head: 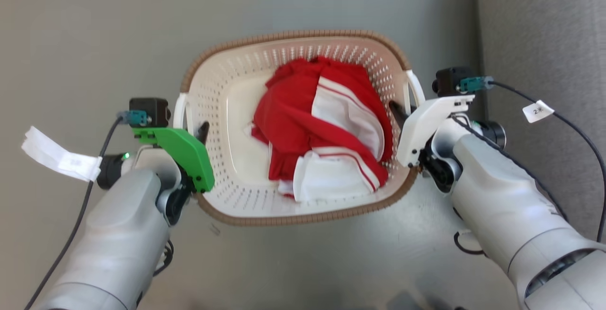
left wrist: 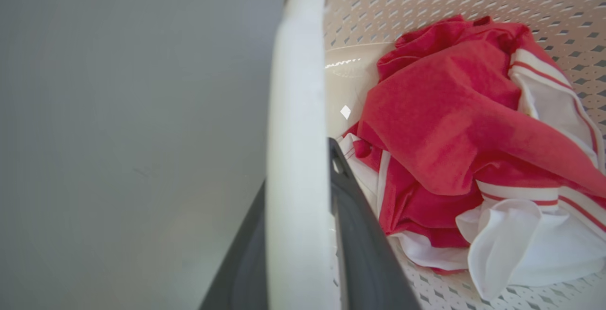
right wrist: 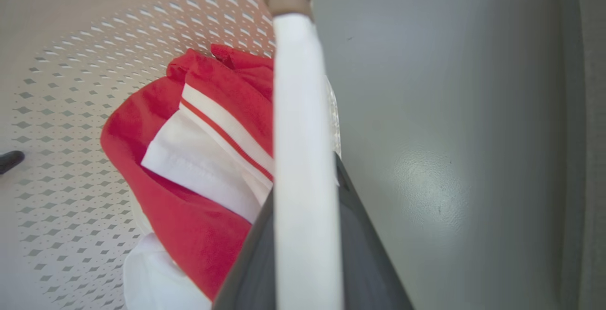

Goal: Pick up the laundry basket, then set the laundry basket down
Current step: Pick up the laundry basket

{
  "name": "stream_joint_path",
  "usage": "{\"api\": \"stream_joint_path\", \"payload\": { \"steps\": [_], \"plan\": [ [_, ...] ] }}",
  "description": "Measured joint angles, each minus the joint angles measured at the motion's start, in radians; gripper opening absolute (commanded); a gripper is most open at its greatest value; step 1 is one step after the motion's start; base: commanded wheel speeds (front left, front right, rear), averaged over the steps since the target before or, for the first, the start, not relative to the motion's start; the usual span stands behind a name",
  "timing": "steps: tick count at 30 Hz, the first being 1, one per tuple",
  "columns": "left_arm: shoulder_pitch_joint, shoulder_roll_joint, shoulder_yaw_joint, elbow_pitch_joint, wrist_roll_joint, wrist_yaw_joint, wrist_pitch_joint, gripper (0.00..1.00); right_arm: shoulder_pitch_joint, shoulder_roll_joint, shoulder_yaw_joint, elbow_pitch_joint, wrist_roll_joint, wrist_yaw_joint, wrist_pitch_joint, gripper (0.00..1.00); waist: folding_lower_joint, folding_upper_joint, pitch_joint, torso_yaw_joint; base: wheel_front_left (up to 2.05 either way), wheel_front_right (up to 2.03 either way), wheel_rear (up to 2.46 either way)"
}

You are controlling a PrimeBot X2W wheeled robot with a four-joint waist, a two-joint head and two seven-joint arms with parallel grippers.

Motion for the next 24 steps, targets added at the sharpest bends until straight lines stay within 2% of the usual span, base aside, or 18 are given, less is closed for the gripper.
{"api": "stream_joint_path", "payload": {
  "steps": [24],
  "plan": [
    [0.193,-0.026,-0.087,0.035,-0.108,0.001,0.142,0.00,0.183,0.005,0.074,0.050,0.097,0.005,0.188,0.00,-0.0001,0.0000,-0.344,-0.014,0.00,0.00,0.00]
  ]
}}
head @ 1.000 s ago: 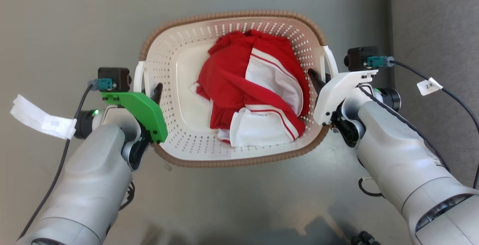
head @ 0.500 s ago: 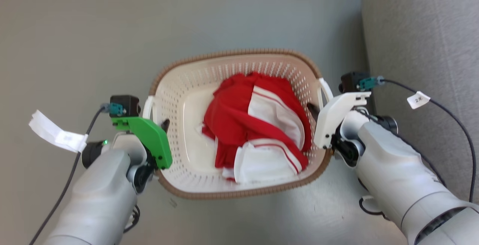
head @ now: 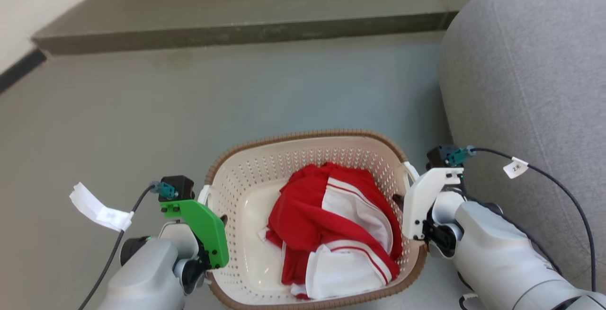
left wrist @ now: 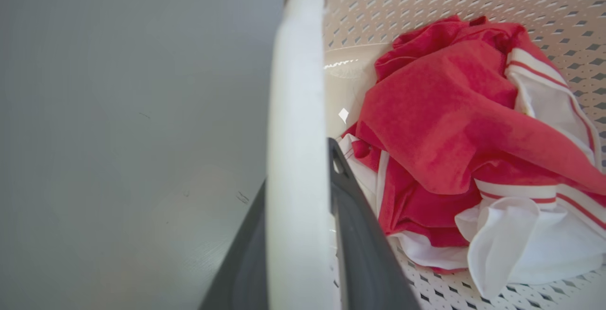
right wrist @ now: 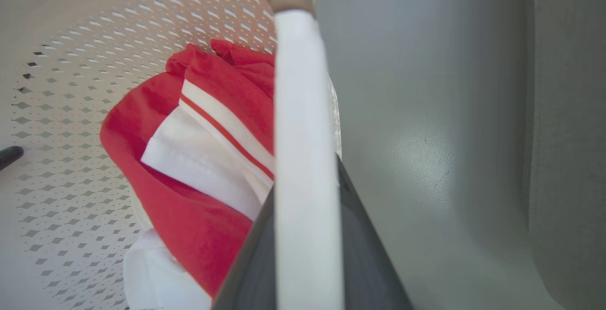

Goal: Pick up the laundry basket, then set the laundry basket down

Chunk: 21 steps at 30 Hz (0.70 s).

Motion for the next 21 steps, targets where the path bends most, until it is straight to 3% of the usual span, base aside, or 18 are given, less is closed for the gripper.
{"api": "stream_joint_path", "payload": {
  "steps": [7,21],
  "plan": [
    [0.015,0.000,-0.010,0.001,-0.018,0.000,0.016,0.00,0.015,-0.002,0.019,-0.002,0.023,0.000,0.026,0.00,0.0000,0.0000,-0.073,-0.003,0.00,0.00,0.00],
    [0.028,0.002,-0.030,0.006,-0.048,0.000,0.028,0.00,0.030,-0.004,0.044,-0.007,0.041,-0.001,0.044,0.00,0.0000,0.0000,-0.115,-0.009,0.00,0.00,0.00]
  ]
}}
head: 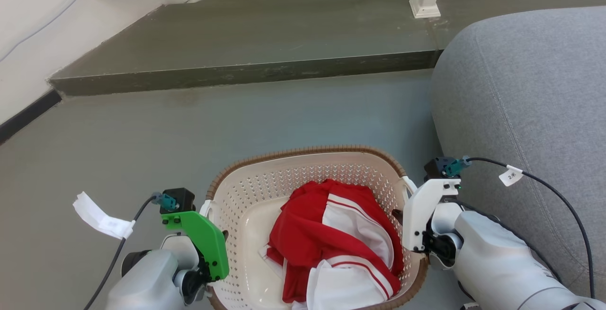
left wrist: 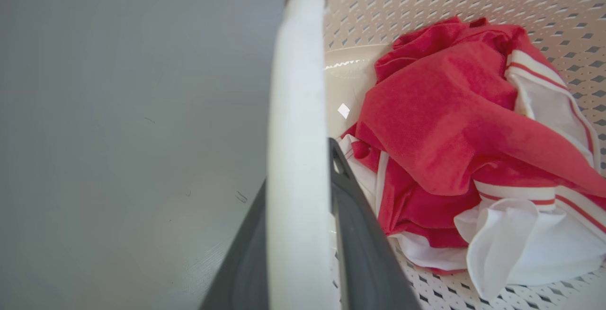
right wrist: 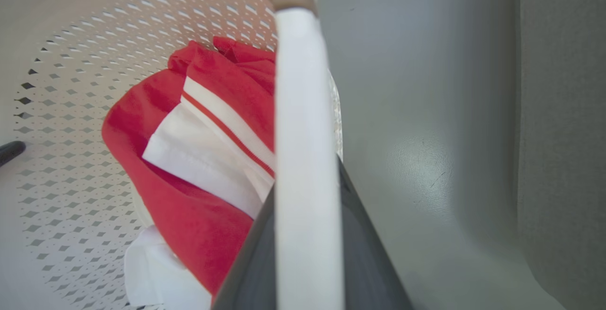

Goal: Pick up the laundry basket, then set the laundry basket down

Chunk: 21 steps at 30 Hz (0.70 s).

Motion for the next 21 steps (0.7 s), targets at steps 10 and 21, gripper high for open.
{"api": "stream_joint_path", "payload": {
  "steps": [10,21],
  "plan": [
    [0.004,0.001,-0.006,0.002,-0.007,0.000,0.000,0.00,0.000,0.000,0.011,0.000,0.009,0.000,0.007,0.00,0.0000,0.0000,0.000,-0.002,0.00,0.00,0.00],
    [0.004,0.010,-0.009,-0.001,-0.030,0.000,-0.001,0.00,0.000,-0.002,0.028,-0.015,0.018,0.000,0.007,0.00,0.0000,0.0000,0.014,-0.008,0.00,0.00,0.00]
  ]
}}
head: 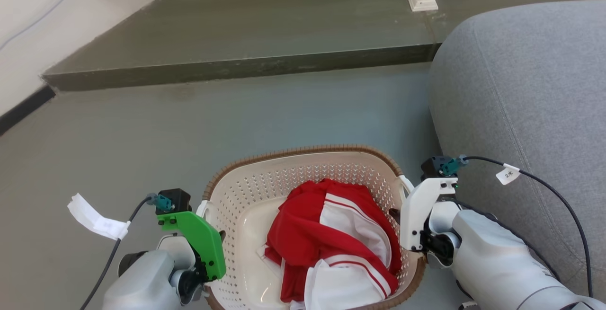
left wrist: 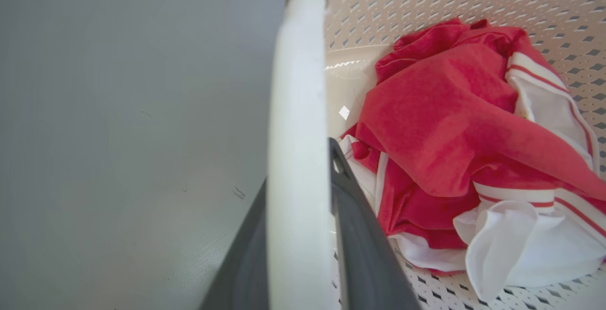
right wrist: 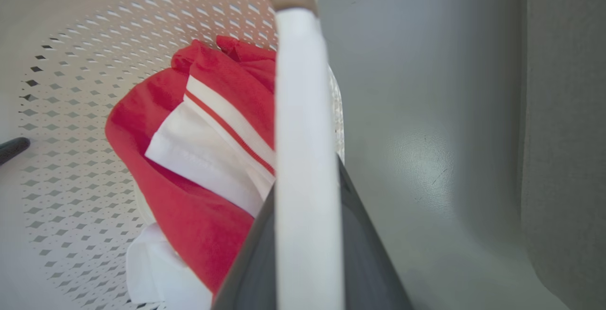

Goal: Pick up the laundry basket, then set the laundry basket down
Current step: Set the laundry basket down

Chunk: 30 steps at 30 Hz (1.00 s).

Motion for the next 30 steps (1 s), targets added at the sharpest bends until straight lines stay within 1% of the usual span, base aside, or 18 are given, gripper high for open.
{"api": "stream_joint_path", "payload": {
  "steps": [6,11,16,23,24,30],
  "plan": [
    [-0.014,0.010,-0.001,-0.015,-0.001,0.000,-0.010,0.00,-0.020,-0.003,0.004,-0.011,0.003,0.000,-0.005,0.00,0.0000,0.0000,0.038,-0.004,0.00,0.00,0.00],
    [-0.054,0.020,-0.007,-0.035,-0.001,0.005,-0.023,0.00,-0.049,-0.009,0.006,-0.019,0.003,0.000,-0.033,0.00,0.0000,0.0000,0.089,-0.006,0.00,0.00,0.00],
    [-0.075,0.033,-0.007,-0.043,-0.001,0.005,-0.056,0.00,-0.078,-0.007,0.007,-0.028,0.003,-0.008,-0.056,0.00,0.0000,0.0000,0.151,-0.007,0.00,0.00,0.00],
    [-0.130,0.048,-0.009,-0.051,0.003,0.005,-0.106,0.00,-0.120,-0.006,0.008,-0.039,0.003,-0.011,-0.108,0.00,0.0001,0.0000,0.260,-0.008,0.00,0.00,0.00],
    [-0.136,0.051,-0.009,-0.054,0.004,0.005,-0.109,0.00,-0.124,-0.006,0.008,-0.043,0.003,-0.017,-0.115,0.00,0.0001,0.0000,0.274,-0.008,0.00,0.00,0.00],
    [-0.170,0.067,-0.014,-0.070,0.017,0.005,-0.155,0.00,-0.147,-0.006,0.008,-0.059,0.007,-0.027,-0.156,0.00,0.0001,0.0000,0.359,-0.006,0.00,0.00,0.00]
  ]
}}
